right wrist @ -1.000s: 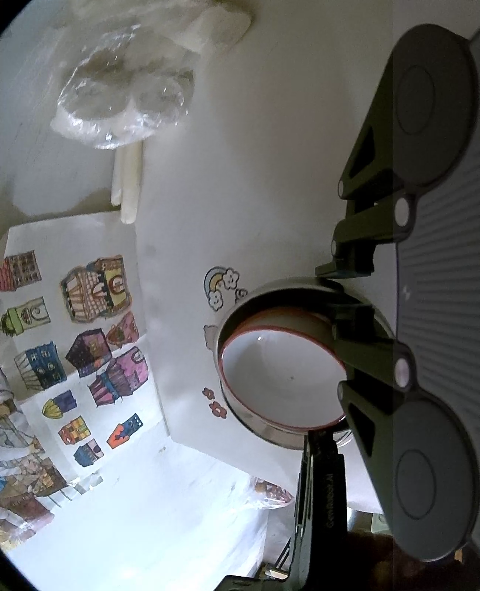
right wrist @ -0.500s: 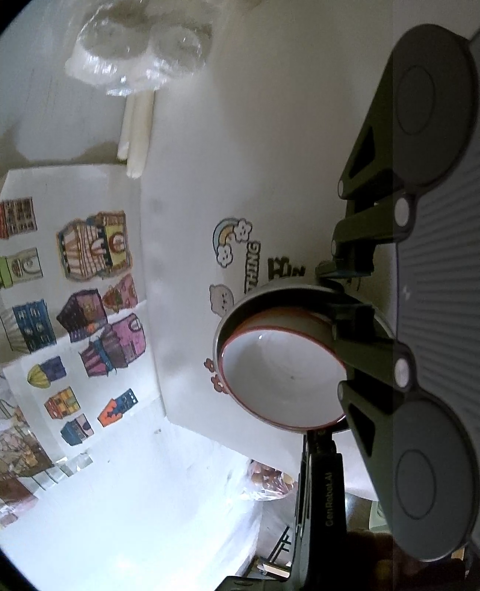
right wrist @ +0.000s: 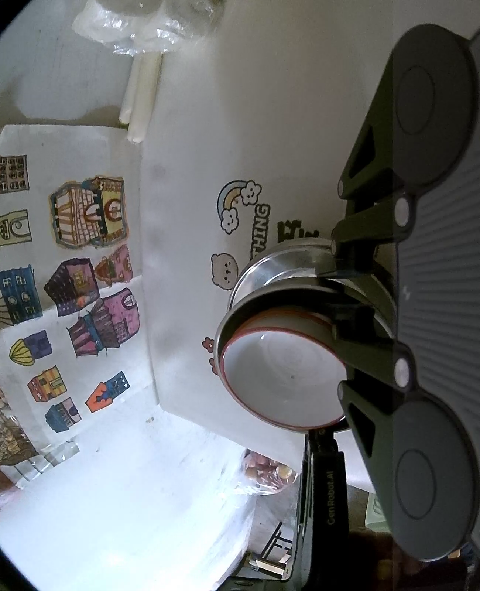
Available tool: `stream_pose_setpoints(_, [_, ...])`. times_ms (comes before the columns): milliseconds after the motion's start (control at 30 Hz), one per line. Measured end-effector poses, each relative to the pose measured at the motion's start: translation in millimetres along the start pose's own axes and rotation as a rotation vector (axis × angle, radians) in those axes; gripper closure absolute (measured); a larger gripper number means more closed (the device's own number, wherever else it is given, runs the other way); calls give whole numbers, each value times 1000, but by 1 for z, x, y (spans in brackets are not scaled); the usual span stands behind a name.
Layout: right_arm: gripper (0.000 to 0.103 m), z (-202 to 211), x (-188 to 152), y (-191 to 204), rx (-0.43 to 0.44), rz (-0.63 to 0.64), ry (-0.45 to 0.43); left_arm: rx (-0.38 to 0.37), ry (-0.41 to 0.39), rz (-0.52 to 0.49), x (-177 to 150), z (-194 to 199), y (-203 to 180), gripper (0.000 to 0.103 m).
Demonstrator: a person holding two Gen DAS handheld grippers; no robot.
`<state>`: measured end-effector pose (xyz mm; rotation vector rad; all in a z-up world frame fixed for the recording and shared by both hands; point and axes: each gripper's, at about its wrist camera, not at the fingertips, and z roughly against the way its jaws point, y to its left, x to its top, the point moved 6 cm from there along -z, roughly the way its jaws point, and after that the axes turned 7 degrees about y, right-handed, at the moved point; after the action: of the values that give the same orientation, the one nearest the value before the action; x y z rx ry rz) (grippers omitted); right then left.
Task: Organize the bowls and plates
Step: 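Lower the steel bowl onto the stacked steel plates with both tools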
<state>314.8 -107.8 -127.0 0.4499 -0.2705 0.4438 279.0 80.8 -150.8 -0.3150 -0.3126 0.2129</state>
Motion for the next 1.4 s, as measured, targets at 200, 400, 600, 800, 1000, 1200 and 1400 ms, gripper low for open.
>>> stream_pose_setpoints(200, [89,-4,5,2,-2,-9,-2,1,5,-7,6,-3,6,93])
stream_pose_setpoints(400, [89,-7,10,4,-5,-23,-2,3,17,-19,11,-8,8,93])
stream_pose_setpoints(600, [89,-9,11,3,-8,-43,-4,7,26,-34,16,-12,8,93])
stream_pose_setpoints(800, [89,-14,13,1,-10,-66,-9,14,36,-55,21,-17,7,93])
stream_pose_setpoints(1000, [89,-18,13,0,-8,-84,-13,22,44,-70,25,-21,9,93])
stream_pose_setpoints(1200, [89,-23,12,0,-2,-96,-11,31,51,-77,27,-23,12,93])
stream_pose_setpoints(1400, [89,-28,12,-1,1,-104,-2,41,58,-76,28,-24,13,93])
